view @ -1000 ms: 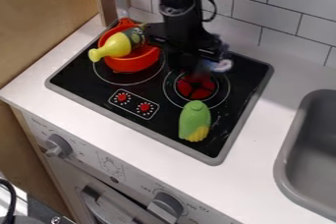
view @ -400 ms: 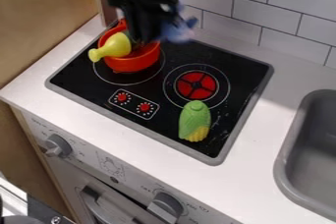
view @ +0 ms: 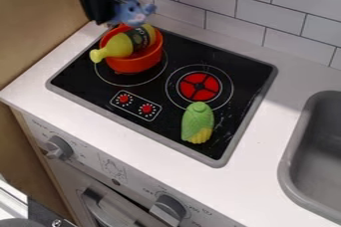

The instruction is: Pick the blue doll to the bottom middle and moved the red pot behind

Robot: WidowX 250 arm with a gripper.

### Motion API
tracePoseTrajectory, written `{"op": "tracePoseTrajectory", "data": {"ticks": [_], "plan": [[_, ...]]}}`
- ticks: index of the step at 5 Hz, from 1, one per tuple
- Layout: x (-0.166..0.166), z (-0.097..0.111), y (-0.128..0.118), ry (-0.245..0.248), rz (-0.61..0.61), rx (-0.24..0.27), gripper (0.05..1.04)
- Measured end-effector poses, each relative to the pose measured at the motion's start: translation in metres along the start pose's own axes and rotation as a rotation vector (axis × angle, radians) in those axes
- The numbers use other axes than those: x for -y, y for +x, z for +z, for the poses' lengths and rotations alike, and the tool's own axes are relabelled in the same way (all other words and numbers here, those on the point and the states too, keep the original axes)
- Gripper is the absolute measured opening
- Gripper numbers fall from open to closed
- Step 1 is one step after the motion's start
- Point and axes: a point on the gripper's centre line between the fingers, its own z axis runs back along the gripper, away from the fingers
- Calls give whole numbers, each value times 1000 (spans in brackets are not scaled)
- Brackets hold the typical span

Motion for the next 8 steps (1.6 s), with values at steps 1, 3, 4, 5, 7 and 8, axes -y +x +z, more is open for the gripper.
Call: {"op": "tracePoseTrajectory", "data": {"ticks": [1,3,4,5,7,8], "plan": [[-8,5,-5,14,-14,-19,147],[8,-14,1,43,-14,-3,147],[8,-13,-6,33,-60,-42,147],[-1,1,-23,1,-105,-54,147],[37,28,-60,24,-100,6,147],[67,23,-82,57,-102,25,147]]}}
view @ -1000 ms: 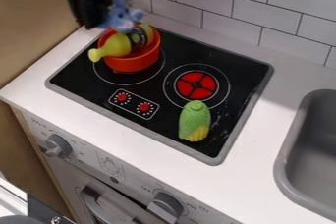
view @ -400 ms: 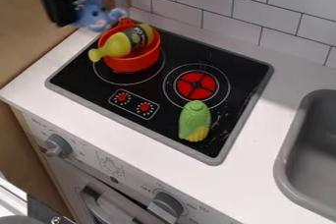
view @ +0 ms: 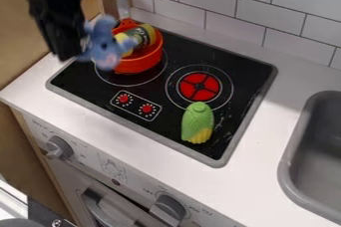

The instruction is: Pick the blue doll to the bottom middle and moved the red pot behind

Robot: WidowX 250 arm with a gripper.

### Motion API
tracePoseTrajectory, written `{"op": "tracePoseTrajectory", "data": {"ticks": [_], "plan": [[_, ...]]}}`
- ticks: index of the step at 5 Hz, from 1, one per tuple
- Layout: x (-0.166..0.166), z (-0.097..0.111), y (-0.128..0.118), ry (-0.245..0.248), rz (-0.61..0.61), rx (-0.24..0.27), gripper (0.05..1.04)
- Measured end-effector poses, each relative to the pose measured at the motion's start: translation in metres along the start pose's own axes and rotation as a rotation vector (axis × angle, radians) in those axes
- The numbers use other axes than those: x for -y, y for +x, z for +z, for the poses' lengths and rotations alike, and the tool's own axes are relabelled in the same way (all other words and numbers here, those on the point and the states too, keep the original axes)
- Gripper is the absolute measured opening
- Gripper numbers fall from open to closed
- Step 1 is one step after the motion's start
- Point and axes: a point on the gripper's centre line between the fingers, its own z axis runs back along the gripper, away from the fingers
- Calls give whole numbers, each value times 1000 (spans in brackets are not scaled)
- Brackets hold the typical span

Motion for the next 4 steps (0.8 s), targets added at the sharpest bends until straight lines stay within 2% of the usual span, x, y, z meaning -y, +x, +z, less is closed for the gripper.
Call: {"op": "tracePoseTrajectory", "data": {"ticks": [1,4], "plan": [[18,-17,-7,4,-20,-8,147],[26,-66,2,58,-60,59,147]]}}
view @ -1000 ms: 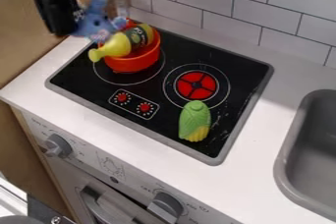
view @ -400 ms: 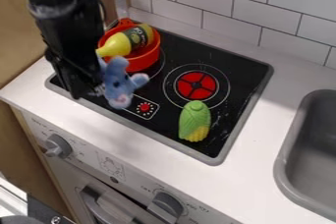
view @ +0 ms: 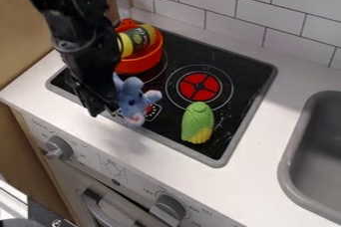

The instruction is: Pick the blue doll to the bottom middle and moved the red pot behind

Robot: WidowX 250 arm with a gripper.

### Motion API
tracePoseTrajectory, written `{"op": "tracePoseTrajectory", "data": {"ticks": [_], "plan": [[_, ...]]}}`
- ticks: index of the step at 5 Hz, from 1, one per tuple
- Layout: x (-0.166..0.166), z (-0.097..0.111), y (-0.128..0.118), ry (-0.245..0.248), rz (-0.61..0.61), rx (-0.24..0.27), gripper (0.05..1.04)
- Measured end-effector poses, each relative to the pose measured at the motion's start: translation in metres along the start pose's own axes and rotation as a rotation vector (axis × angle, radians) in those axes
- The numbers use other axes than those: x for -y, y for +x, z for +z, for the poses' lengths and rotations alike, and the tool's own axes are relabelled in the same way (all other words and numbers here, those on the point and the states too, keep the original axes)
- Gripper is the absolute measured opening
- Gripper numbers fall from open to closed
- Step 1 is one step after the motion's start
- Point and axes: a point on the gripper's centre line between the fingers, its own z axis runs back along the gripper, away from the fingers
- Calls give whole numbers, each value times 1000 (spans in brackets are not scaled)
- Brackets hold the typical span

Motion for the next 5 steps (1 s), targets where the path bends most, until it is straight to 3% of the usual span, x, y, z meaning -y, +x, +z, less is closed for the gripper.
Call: {"op": "tracePoseTrajectory", "data": {"ticks": [3,4,5], "plan": [[-11,-25,-10,19,21,35,190],[-11,-25,-12,9,29,36,433],[-11,-24,-12,-4,32,33,738]]}}
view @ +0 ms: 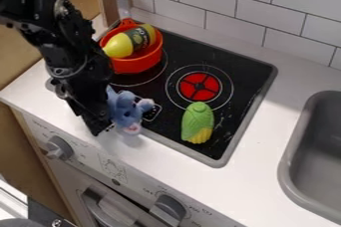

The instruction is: Pick the blue doll to the bottom middle and moved the red pot behind

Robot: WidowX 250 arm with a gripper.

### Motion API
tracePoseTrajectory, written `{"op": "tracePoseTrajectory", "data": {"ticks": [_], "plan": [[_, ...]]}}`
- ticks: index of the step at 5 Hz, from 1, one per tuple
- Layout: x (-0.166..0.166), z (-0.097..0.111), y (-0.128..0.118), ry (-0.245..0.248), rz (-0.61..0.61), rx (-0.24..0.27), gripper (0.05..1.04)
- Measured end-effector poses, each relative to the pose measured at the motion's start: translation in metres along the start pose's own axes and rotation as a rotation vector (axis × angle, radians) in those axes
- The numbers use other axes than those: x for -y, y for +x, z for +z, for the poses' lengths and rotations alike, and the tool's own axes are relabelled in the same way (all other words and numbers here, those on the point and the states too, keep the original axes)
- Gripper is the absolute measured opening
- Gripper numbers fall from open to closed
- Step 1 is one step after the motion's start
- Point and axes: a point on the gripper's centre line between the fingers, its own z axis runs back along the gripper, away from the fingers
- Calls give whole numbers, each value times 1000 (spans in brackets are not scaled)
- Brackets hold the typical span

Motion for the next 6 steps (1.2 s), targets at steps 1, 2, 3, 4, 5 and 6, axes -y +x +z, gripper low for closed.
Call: {"op": "tracePoseTrajectory", "data": {"ticks": [1,2,3,4,5,6], "plan": [[0,6,7,-4,24,-21,979],[-1,16,13,-11,32,-47,996],[-6,30,23,-24,48,-70,996],[-11,44,31,-30,63,-83,996],[-11,47,35,-40,71,-91,996],[-10,45,38,-39,81,-91,996]]}}
